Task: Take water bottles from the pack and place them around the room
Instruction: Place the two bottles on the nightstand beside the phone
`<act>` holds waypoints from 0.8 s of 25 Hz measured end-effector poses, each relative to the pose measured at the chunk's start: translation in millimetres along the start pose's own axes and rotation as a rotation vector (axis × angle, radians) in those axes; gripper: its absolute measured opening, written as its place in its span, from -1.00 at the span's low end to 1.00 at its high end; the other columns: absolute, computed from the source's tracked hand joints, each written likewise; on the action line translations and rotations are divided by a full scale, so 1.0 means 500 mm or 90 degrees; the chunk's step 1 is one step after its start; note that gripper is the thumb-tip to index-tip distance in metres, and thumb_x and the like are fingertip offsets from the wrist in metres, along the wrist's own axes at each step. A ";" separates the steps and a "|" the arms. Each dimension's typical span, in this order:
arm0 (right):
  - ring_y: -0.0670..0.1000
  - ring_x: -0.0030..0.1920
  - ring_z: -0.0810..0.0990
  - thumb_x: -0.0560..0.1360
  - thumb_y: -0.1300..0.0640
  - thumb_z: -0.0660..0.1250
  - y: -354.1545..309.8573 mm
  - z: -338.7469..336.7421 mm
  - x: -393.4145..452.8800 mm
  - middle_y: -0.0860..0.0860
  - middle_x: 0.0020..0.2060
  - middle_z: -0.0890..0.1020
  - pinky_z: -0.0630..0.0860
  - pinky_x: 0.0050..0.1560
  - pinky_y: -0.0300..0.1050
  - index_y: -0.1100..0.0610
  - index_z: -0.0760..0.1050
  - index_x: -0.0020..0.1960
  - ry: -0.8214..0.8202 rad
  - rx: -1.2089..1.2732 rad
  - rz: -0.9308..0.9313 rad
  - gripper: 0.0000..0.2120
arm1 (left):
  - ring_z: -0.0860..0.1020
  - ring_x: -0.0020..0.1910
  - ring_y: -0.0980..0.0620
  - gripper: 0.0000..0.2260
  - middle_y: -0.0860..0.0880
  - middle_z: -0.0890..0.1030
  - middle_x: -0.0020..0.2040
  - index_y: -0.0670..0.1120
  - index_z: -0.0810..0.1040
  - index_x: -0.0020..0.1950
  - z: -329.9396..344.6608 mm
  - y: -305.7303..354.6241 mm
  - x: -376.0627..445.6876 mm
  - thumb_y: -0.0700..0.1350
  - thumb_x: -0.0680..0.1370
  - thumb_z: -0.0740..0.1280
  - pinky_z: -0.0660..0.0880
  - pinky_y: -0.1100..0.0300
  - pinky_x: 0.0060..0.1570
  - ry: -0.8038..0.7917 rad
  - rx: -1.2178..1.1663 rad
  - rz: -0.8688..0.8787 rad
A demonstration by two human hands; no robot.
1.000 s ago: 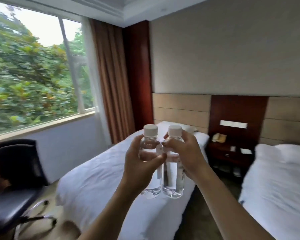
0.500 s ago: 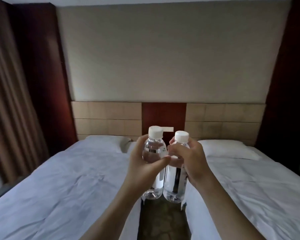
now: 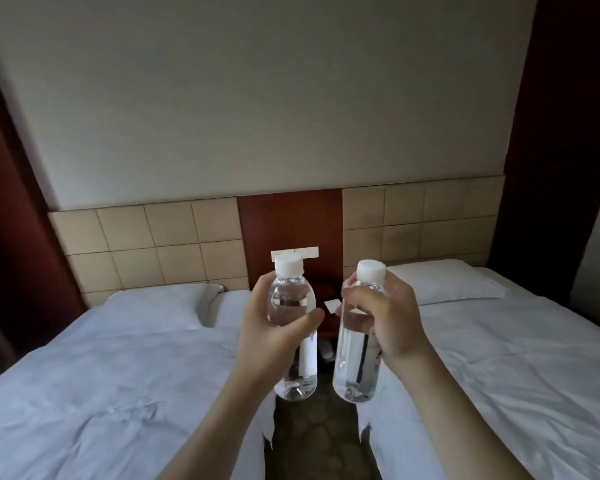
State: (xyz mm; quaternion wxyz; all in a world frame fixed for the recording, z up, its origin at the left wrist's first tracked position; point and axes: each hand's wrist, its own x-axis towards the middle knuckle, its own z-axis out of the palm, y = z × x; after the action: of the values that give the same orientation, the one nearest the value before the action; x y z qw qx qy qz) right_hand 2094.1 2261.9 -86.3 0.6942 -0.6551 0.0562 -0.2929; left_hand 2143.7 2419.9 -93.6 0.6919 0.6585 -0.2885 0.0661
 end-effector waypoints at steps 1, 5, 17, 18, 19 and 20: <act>0.24 -0.15 0.65 0.27 0.11 0.43 0.023 -0.003 0.058 0.08 -0.32 0.59 0.63 -0.05 0.23 0.11 0.58 -0.15 0.004 0.006 -0.006 -0.83 | 0.70 -0.19 0.02 -0.65 0.01 0.68 -0.14 0.06 0.56 0.02 0.010 -0.027 0.048 -0.20 0.31 0.52 0.63 0.09 -0.22 0.000 0.016 -0.001; 0.15 -0.28 0.58 0.36 0.23 0.44 0.071 0.005 0.297 0.12 -0.38 0.56 0.60 -0.29 -0.05 0.17 0.54 -0.15 -0.045 0.021 -0.017 -0.89 | 0.68 -0.18 0.12 -0.62 0.08 0.68 -0.17 -0.01 0.55 0.04 0.044 -0.117 0.249 -0.25 0.31 0.56 0.59 0.24 -0.21 0.014 0.063 0.003; 0.17 -0.34 0.54 0.30 0.23 0.39 0.307 0.089 0.905 0.12 -0.45 0.54 0.50 -0.34 -0.02 0.21 0.51 -0.19 -0.084 -0.014 -0.020 -0.89 | 0.65 -0.21 0.20 -0.60 0.01 0.65 -0.14 -0.08 0.53 0.10 0.075 -0.460 0.785 -0.42 0.37 0.51 0.52 0.40 -0.23 0.046 0.032 -0.006; 0.18 -0.34 0.55 0.30 0.23 0.39 0.330 0.097 0.962 0.11 -0.45 0.54 0.50 -0.34 -0.01 0.19 0.51 -0.20 -0.074 -0.018 -0.022 -0.90 | 0.65 -0.20 0.19 -0.60 0.01 0.66 -0.14 -0.08 0.53 0.10 0.073 -0.497 0.836 -0.41 0.37 0.51 0.53 0.39 -0.22 0.049 0.028 -0.009; 0.19 -0.33 0.55 0.30 0.23 0.39 0.355 0.106 1.027 0.08 -0.45 0.55 0.51 -0.32 0.01 0.18 0.52 -0.21 -0.063 -0.022 -0.021 -0.91 | 0.65 -0.19 0.18 -0.59 0.03 0.66 -0.14 -0.07 0.54 0.10 0.072 -0.539 0.897 -0.39 0.37 0.52 0.53 0.37 -0.21 0.050 0.025 -0.016; 0.19 -0.32 0.56 0.30 0.22 0.39 0.375 0.113 1.086 0.05 -0.46 0.56 0.52 -0.32 0.02 0.17 0.52 -0.20 -0.052 -0.023 -0.016 -0.90 | 0.66 -0.18 0.17 -0.58 0.05 0.66 -0.13 -0.06 0.54 0.11 0.072 -0.574 0.956 -0.38 0.37 0.53 0.53 0.37 -0.19 0.047 0.026 -0.027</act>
State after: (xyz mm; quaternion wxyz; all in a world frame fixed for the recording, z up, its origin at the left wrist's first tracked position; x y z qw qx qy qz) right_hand 2629.0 2045.2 -89.1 0.6799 -0.6797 0.0250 -0.2740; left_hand 2662.2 2212.1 -113.0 0.6899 0.6755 -0.2472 0.0817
